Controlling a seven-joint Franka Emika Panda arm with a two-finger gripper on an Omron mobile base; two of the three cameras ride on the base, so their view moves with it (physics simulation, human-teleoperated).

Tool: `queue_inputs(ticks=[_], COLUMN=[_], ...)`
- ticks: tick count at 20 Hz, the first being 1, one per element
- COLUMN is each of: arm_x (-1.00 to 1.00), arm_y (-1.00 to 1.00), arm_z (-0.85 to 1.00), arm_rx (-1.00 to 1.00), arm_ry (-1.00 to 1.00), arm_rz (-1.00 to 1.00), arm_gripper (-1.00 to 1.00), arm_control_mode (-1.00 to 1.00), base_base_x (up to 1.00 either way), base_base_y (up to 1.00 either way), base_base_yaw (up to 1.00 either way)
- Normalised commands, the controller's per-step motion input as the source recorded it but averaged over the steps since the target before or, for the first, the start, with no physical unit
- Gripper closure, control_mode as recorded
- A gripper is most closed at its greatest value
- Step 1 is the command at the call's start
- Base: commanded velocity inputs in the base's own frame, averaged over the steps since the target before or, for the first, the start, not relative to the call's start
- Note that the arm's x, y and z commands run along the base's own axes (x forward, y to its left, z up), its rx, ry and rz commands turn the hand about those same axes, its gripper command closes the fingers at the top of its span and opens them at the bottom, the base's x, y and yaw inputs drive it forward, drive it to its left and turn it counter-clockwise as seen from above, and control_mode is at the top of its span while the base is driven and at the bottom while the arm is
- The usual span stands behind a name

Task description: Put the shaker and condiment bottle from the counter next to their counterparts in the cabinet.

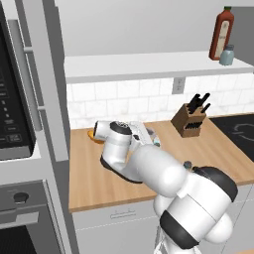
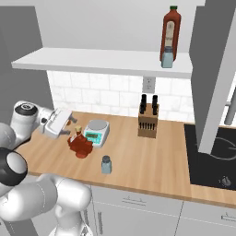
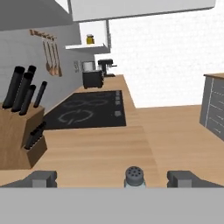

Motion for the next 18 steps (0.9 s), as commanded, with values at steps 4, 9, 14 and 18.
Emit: queue_inputs(ticks=[4, 9, 14, 18], arm_x=[0.04, 0.03, 0.0, 0.0], arm_y=[0.0, 0.0, 0.0, 0.0], arm_z=[-0.01, -0.06, -0.1, -0.07], arm_rx=[0.0, 0.0, 0.0, 0.0], arm_ry=[0.0, 0.0, 0.0, 0.0], arm_rz=[0.0, 0.0, 0.0, 0.0], arm_gripper=[-1.0, -1.0, -1.0, -1.0], arm_control_mode=[-1.0, -1.0, -1.0, -1.0], base_base_x=[0.0, 0.0, 0.0, 0.0], base_base_y=[0.0, 0.0, 0.0, 0.0], base_base_yaw=[0.0, 0.0, 0.0, 0.0])
